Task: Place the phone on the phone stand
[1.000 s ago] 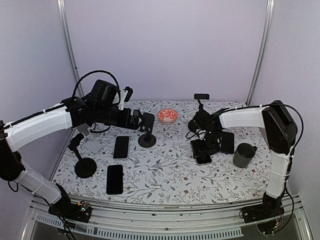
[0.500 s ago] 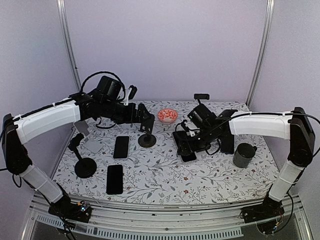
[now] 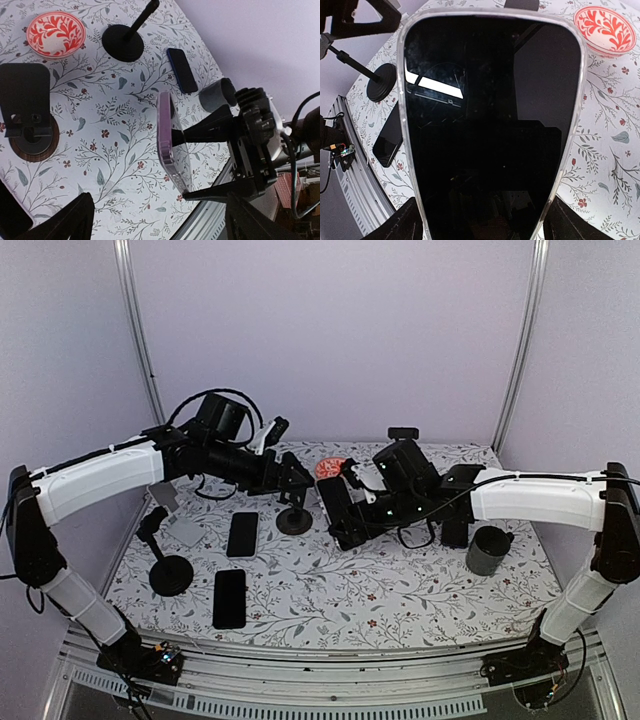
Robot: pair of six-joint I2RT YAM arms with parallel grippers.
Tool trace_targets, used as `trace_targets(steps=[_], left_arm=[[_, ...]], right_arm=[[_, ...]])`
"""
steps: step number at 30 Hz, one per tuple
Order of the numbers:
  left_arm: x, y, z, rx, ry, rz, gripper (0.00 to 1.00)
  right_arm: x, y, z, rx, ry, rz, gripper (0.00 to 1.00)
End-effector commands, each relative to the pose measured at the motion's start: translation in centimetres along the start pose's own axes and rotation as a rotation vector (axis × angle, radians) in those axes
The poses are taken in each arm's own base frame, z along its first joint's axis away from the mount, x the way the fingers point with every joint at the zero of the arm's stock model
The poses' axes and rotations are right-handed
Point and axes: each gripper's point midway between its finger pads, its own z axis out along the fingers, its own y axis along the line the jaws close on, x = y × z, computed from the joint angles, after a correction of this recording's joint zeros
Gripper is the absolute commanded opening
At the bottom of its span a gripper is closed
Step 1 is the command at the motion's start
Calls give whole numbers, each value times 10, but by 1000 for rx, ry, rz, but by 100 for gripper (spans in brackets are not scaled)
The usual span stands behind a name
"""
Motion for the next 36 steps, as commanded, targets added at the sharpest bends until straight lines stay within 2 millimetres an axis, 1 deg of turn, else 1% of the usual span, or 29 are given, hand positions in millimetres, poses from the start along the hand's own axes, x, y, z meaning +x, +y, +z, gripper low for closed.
trace_targets(steps=[1,3,9,15,19,24,26,29,30,32,33,34,36], left_arm=[[2,-14,1,83,27,13,91],[4,-11,3,82,35,-3,90],[1,-7,13,75,37,-45,84],[-3,-8,23,85,49,-43,74],[-4,-9,30,103,62,-40,67],[-5,-12,34,128,73,-33,51],[-6,-13,35,138,75,-28,43],[-6,-16,36,151,77,-16,29],[-7,-17,35,157,75,-12,21],[-8,-20,35,170,74,-2,10],[-8,-22,35,181,75,4,6],[-9,-23,35,188,73,10,2],[-10,-27,33,208,72,26,0]], right_arm=[[-55,29,-29,-84,-186,-89,40],[-56,33,-30,-96,-191,-100,40],[-57,37,-27,-97,-191,-110,40],[-61,46,-28,-108,-205,-138,40],[-62,47,-25,-106,-196,-150,40],[-60,44,-21,-84,-182,-154,40],[-60,42,-19,-74,-177,-153,40],[-59,42,-17,-70,-169,-155,40],[-58,42,-15,-69,-164,-156,40],[-57,42,-12,-68,-154,-158,41],[-56,42,-11,-68,-149,-159,44],[-56,42,-11,-71,-145,-160,49],[-53,47,-11,-98,-129,-169,73]])
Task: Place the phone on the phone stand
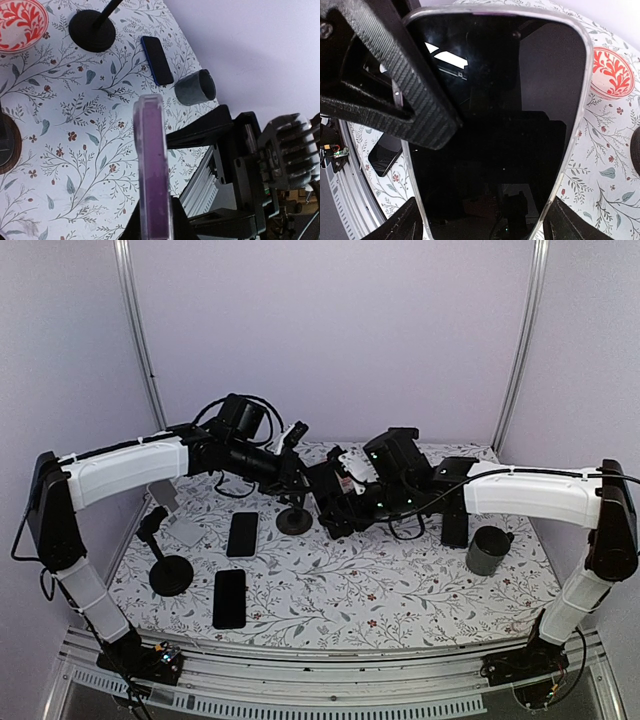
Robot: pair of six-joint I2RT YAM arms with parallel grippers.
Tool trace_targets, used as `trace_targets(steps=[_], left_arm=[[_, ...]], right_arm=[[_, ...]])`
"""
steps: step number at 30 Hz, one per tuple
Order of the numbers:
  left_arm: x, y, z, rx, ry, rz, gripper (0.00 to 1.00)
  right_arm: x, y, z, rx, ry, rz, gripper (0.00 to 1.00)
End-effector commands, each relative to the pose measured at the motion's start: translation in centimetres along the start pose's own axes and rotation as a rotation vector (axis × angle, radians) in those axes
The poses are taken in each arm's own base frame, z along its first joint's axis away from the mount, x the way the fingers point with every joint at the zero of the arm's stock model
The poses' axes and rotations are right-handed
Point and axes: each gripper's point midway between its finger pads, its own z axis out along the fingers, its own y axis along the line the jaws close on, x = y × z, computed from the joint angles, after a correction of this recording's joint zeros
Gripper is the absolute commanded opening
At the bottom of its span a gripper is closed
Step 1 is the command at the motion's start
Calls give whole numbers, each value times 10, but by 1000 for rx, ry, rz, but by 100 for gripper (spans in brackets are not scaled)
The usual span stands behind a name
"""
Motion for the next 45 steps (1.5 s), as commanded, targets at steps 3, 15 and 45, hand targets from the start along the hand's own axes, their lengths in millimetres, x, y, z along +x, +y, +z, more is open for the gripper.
trace_targets(steps=[3,15,45], left_arm=[[-10,-18,-7,75,-13,122,0],[19,-64,-49,284,1,368,0],[2,-30,-124,30,-268,259,0]], right_arm=[[-25,32,-15,-139,-37,-49,100],[-12,51,-52,-384,-18,-34,98],[-40,59,-12,-194,-47,-129,99]])
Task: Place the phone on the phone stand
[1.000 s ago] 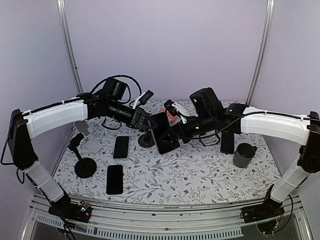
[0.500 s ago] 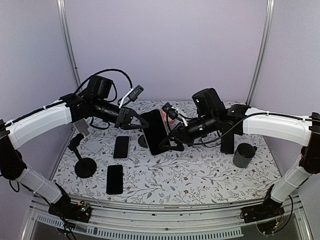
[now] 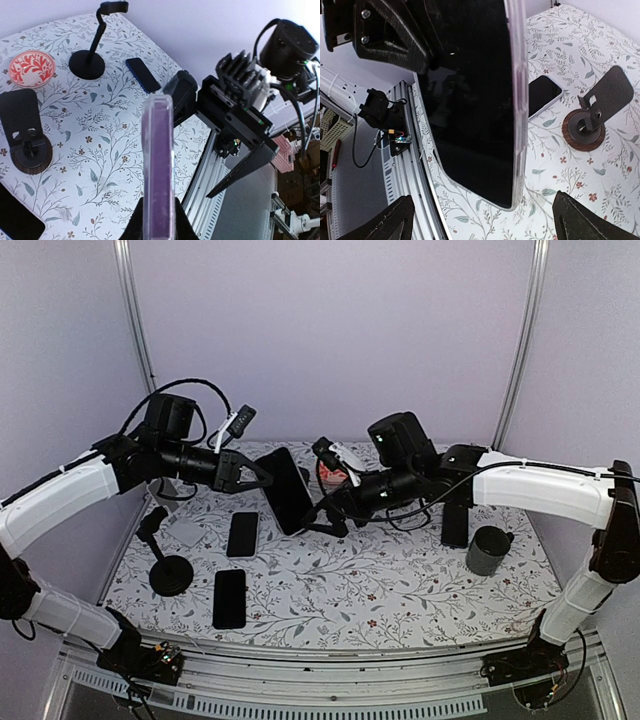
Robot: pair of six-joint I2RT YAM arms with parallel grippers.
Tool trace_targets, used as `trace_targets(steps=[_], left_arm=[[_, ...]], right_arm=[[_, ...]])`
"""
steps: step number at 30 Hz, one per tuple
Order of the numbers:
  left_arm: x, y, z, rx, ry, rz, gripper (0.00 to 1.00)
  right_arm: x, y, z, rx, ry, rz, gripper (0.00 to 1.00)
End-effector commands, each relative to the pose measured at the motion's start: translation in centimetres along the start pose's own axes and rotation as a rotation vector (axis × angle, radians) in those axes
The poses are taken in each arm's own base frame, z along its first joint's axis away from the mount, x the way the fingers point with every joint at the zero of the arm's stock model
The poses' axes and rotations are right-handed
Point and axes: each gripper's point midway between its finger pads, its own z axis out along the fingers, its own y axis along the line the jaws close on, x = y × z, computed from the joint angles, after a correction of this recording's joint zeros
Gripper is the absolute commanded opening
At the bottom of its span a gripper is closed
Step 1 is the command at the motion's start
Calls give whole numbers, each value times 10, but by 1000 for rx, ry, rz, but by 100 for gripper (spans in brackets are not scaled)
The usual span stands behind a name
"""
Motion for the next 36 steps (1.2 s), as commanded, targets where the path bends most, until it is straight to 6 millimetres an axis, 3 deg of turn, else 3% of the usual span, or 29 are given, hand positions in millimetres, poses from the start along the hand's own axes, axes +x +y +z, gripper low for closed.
trace_targets(steps=[1,8,16,21,29,30,34,36], left_arm=[[-26,-3,-20,-40,-139,-22,0],[-29,-1,-34,-56,-183,-60,0],[-33,-4,-43,-38,-201,-101,0],[-33,-5,-43,-26,-198,-118,0],[-29,-3,-43,-22,-188,-139,0],[-28,-3,-42,-21,-186,-143,2],[-25,3,-41,-43,-184,-166,36],[-25,7,-42,-65,-192,-172,46]], right_arm=[[-21,-11,18,152,-14,-78,99],[-36,1,33,130,-22,-137,99],[-38,8,54,183,9,-241,99],[-36,2,63,219,32,-250,100],[-42,-5,59,269,9,-247,66],[-45,-5,58,276,0,-245,64],[-56,-4,52,288,-41,-233,58],[-58,-4,52,289,-51,-228,57]])
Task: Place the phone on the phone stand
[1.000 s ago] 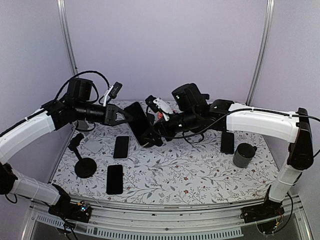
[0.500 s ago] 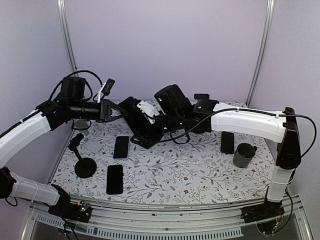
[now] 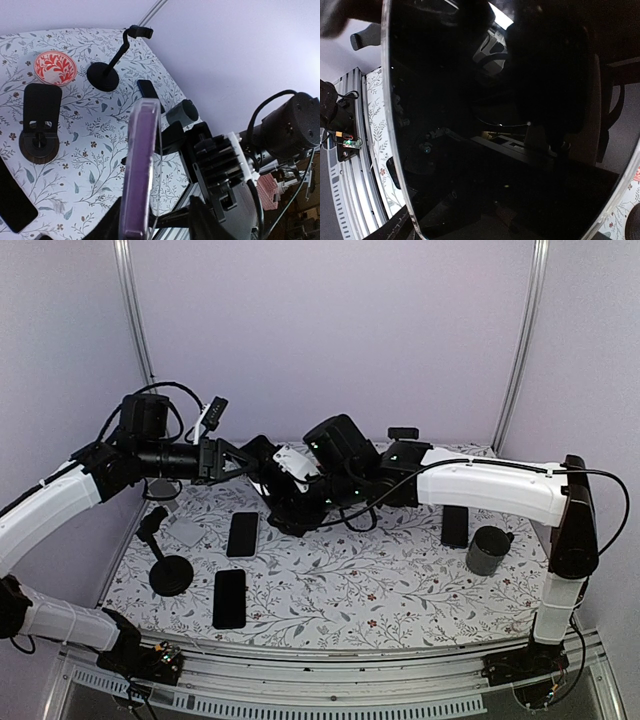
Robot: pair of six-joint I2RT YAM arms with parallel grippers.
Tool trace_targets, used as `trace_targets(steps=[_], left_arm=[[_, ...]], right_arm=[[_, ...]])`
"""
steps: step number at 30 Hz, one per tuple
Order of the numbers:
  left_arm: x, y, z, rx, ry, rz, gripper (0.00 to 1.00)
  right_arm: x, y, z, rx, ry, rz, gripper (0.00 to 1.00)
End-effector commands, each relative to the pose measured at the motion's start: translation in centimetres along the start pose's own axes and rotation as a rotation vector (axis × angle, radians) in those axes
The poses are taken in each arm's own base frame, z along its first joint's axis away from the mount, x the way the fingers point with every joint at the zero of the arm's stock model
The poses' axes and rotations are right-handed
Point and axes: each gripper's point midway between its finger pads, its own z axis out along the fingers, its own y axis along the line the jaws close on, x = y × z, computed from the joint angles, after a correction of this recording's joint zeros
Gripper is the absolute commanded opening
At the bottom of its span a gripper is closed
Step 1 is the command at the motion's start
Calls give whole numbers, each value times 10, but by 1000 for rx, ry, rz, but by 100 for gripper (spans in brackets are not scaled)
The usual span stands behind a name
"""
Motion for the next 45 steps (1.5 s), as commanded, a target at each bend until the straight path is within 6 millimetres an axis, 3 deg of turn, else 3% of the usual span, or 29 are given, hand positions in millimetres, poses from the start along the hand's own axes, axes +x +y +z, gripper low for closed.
trace_targets(steps=[1,4,9,13,17,21,27,33,37,45], left_arm=[[-9,-2,-9,-9,-56,9,46],[-10,-3,-9,0,-64,8,38],[-10,-6,-9,17,-71,15,14],[-16,-4,-15,-8,-108,42,0],[-26,-2,-23,-35,-139,64,0],[-41,7,-36,-107,-162,124,0],[-63,23,-59,-269,-174,295,0],[-86,69,-93,-524,-193,335,0],[-86,98,-108,-644,-179,352,0],[-88,115,-131,-721,-238,438,0]], right_arm=[[-27,-6,-8,39,-84,10,57],[-27,-5,-7,34,-85,15,56],[-29,-4,-5,25,-90,17,57],[-30,5,-5,-24,-94,14,67],[-30,7,-12,-43,-100,14,100],[-21,15,-26,-86,-93,13,99],[20,19,-41,-117,-22,76,99],[39,12,-58,-106,5,120,99],[50,-5,-68,-65,21,122,99],[65,-12,-59,-59,14,139,99]])
